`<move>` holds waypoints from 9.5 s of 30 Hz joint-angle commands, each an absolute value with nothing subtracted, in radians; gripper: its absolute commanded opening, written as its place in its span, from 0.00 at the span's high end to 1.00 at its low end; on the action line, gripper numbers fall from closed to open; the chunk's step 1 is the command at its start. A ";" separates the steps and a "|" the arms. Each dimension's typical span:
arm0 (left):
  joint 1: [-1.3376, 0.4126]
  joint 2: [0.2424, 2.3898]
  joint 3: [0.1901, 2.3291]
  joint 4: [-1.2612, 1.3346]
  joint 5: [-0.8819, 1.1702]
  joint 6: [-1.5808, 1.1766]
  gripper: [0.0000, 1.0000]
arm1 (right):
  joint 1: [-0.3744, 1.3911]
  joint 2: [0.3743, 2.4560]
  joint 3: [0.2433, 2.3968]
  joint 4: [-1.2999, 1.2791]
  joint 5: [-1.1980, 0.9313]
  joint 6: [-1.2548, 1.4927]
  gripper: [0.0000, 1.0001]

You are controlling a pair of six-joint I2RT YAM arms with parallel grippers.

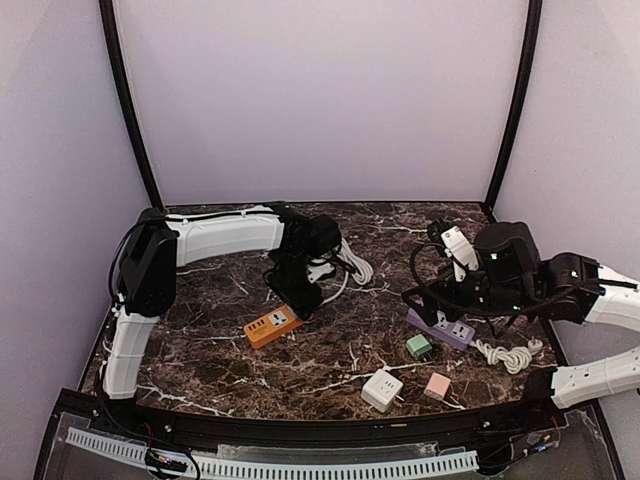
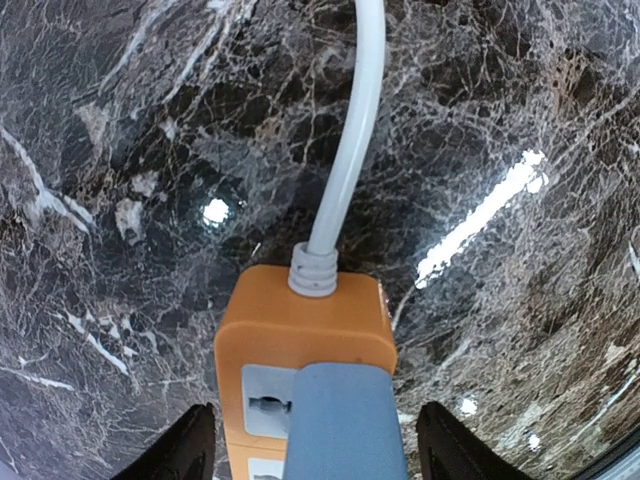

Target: Insert the plug

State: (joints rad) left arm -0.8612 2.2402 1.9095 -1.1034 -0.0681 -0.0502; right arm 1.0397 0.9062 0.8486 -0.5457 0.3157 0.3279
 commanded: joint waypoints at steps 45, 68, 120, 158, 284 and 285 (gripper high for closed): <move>-0.670 1.411 1.436 -1.043 -0.230 -0.446 0.01 | 1.118 0.990 0.668 -0.452 0.012 0.424 0.01; -0.670 1.258 1.156 -0.830 0.158 -0.515 0.07 | 1.403 1.166 0.588 -0.347 0.231 0.587 0.01; -0.670 1.325 1.207 -0.766 0.316 -0.573 0.16 | 1.453 1.256 0.617 -0.215 0.282 0.497 0.66; -0.670 1.289 1.371 -0.651 0.729 -0.752 0.16 | 1.322 1.212 0.900 0.078 0.328 0.069 1.00; -0.777 1.447 1.621 -1.134 0.127 0.161 0.99 | 1.138 1.097 0.866 -0.220 0.337 0.091 0.01; -0.777 1.463 1.621 -1.154 0.129 0.214 0.99 | 1.136 1.100 0.866 -0.220 0.337 0.088 0.01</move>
State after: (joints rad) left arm -0.7807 1.4517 1.5993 -1.0687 0.2256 0.0250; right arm 1.1484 1.1049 0.8795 -0.2176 0.3351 0.1032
